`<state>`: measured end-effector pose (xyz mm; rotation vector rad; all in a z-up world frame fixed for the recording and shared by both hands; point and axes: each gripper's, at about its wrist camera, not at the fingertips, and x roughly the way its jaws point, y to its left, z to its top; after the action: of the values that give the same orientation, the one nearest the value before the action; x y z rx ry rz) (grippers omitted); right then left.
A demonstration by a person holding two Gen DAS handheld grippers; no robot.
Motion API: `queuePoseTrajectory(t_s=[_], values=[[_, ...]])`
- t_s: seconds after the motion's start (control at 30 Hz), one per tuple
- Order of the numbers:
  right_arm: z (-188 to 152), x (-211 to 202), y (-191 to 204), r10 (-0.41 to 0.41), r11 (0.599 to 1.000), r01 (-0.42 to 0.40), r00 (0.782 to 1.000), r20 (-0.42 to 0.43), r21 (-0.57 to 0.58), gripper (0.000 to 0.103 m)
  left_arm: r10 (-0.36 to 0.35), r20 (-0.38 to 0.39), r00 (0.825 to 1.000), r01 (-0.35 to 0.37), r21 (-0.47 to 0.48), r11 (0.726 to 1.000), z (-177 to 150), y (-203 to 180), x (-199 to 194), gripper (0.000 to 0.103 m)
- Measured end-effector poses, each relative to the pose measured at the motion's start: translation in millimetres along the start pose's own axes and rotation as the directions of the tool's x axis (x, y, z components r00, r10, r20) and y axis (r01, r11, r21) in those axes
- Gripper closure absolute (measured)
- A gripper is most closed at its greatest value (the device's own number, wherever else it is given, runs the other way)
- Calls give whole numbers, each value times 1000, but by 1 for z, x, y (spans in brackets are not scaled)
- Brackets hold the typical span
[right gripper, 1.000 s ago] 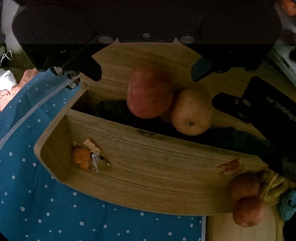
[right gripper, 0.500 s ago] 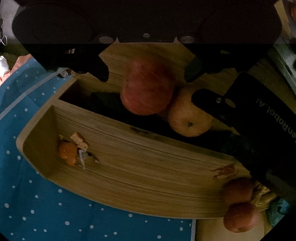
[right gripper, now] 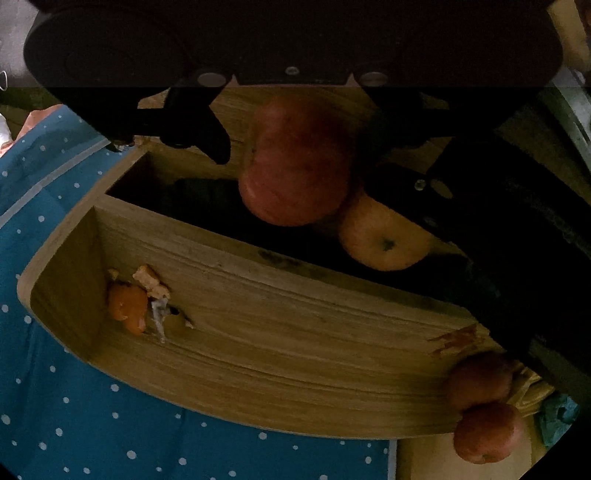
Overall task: Organize fruits
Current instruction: 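Grasp the yellow-red apple with the left tool while the right tool grasps the red apple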
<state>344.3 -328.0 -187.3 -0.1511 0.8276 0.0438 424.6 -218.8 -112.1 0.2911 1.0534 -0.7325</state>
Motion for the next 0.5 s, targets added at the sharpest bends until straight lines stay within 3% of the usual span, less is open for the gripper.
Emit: queuePoseTrajectory(t_s=[0.2,0.5], values=[[-5,-4,-2,-2,1000,2,1000,15,22,43,7,-13,1000,-7,-8,1000,2,0,10,17],[-4,2,-3,2,999,-3,1000,12,34,44,3,-24,1000,-3,-7,1000,4,-1,19,19]])
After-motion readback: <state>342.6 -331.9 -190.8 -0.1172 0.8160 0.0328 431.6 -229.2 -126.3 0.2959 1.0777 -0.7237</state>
